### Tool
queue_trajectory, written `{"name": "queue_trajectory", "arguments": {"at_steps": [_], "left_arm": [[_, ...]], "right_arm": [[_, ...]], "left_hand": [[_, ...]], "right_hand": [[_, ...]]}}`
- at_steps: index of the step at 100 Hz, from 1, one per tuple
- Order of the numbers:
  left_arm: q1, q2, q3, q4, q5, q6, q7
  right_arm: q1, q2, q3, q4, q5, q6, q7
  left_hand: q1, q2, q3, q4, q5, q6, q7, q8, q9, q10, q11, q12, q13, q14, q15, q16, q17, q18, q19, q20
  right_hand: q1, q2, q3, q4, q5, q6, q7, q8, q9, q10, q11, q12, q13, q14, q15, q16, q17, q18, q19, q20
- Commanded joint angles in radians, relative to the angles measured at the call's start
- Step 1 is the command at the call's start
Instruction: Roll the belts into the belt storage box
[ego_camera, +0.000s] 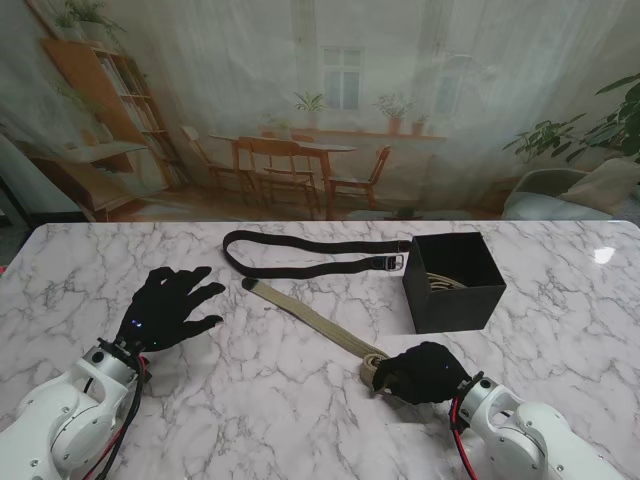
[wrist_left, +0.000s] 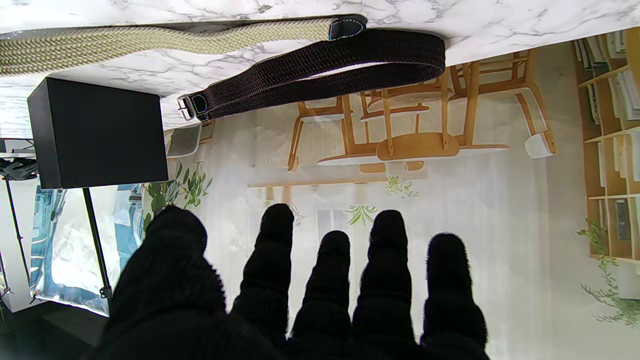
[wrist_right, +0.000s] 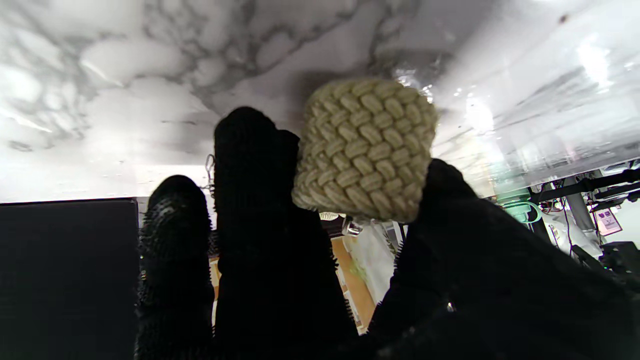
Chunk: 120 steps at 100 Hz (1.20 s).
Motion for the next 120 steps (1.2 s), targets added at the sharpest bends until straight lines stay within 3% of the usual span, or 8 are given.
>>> {"name": "queue_trajectory", "arguments": {"at_steps": [1,10,25,44,60,70,86,120], "left_arm": [[0.0,0.0,0.002,0.001,0.002,0.001,-0.011],[0.001,0.0,0.002,0.0,0.002,0.0,-0.012],[0.0,0.0,0.003,0.0,0.001,-0.002,-0.013],[-0.002,0.001,0.004,0.002,0.001,-0.004,-0.015],[-0.001,0.0,0.003,0.002,0.001,-0.004,-0.014],[-0.001,0.0,0.003,0.002,0.001,-0.002,-0.012],[-0.001,0.001,0.003,0.001,0.003,-0.002,-0.012],[-0.003,0.002,0.006,0.002,0.005,0.0,-0.018]], "right_arm": [[-0.001,-0.001,-0.001,-0.002,-0.017,0.002,-0.015],[-0.009,0.0,0.008,-0.016,-0.012,-0.007,0.006],[-0.037,0.007,0.046,-0.079,-0.024,-0.028,0.087],[-0.08,0.024,0.106,-0.198,0.018,-0.043,0.327],[-0.093,0.04,0.134,-0.264,0.035,-0.049,0.478],[-0.095,0.043,0.139,-0.28,-0.002,-0.055,0.489],[-0.088,0.042,0.126,-0.263,-0.148,-0.056,0.39],[-0.051,0.043,0.067,-0.153,-0.25,0.009,0.19]], "left_hand": [[0.009,0.05,-0.023,-0.018,-0.035,0.026,-0.009,-0.002,-0.034,0.013,-0.011,-0.004,-0.033,0.001,0.016,0.009,-0.021,0.012,0.011,0.002],[0.008,0.05,-0.023,-0.018,-0.036,0.026,-0.009,-0.002,-0.035,0.013,-0.011,-0.004,-0.033,0.001,0.016,0.009,-0.022,0.012,0.01,0.002],[0.007,0.05,-0.023,-0.018,-0.036,0.025,-0.009,-0.002,-0.036,0.013,-0.012,-0.004,-0.034,0.0,0.016,0.009,-0.021,0.012,0.011,0.002],[0.007,0.051,-0.023,-0.018,-0.037,0.027,-0.009,-0.002,-0.036,0.013,-0.012,-0.004,-0.034,0.0,0.016,0.009,-0.022,0.012,0.011,0.002],[0.007,0.05,-0.023,-0.018,-0.037,0.026,-0.009,-0.002,-0.035,0.013,-0.011,-0.004,-0.034,-0.001,0.017,0.009,-0.022,0.011,0.01,0.001],[0.008,0.051,-0.023,-0.018,-0.037,0.025,-0.009,-0.002,-0.035,0.013,-0.011,-0.004,-0.033,0.0,0.016,0.009,-0.021,0.012,0.011,0.001],[0.008,0.051,-0.023,-0.018,-0.037,0.026,-0.009,-0.002,-0.035,0.013,-0.011,-0.004,-0.034,-0.001,0.016,0.009,-0.021,0.011,0.011,0.002],[0.006,0.052,-0.023,-0.018,-0.037,0.026,-0.009,-0.002,-0.037,0.012,-0.011,-0.004,-0.034,0.0,0.017,0.01,-0.022,0.012,0.011,0.001]], "right_hand": [[0.162,0.07,0.141,0.108,0.022,0.081,-0.02,0.011,0.086,-0.196,0.121,0.003,0.011,-0.018,0.026,-0.006,0.001,0.027,-0.005,0.022],[0.045,-0.051,0.095,-0.034,-0.003,0.258,0.15,-0.207,0.127,-0.205,0.019,-0.06,0.002,-0.015,-0.057,-0.005,-0.013,0.0,-0.022,0.03],[-0.329,-0.03,0.072,0.107,0.053,0.509,-0.065,0.071,0.1,-0.198,-0.088,-0.105,-0.044,-0.025,-0.186,0.005,-0.026,-0.067,-0.038,0.026],[-0.322,-0.036,0.045,0.138,-0.062,0.642,-0.211,0.104,-0.007,-0.177,-0.23,-0.175,-0.136,-0.039,-0.353,-0.047,-0.075,-0.123,-0.122,0.011],[-0.216,-0.152,0.39,0.248,-0.189,0.684,-0.303,0.153,-0.131,-0.201,-0.286,-0.231,-0.224,-0.083,-0.457,-0.1,-0.105,-0.193,-0.187,-0.012],[-0.079,-0.24,0.547,0.309,-0.234,0.675,-0.298,0.192,-0.166,-0.247,-0.268,-0.236,-0.238,-0.125,-0.468,-0.113,-0.091,-0.244,-0.194,-0.022],[0.089,-0.303,0.429,0.101,-0.236,0.571,-0.198,0.285,-0.161,-0.313,-0.168,-0.158,-0.222,-0.157,-0.441,-0.024,-0.063,-0.289,-0.184,-0.033],[-0.007,-0.198,0.1,-0.043,-0.056,0.101,0.274,0.305,-0.403,-0.192,0.003,0.075,-0.39,-0.099,-0.236,0.043,-0.193,-0.115,-0.204,0.037]]}}
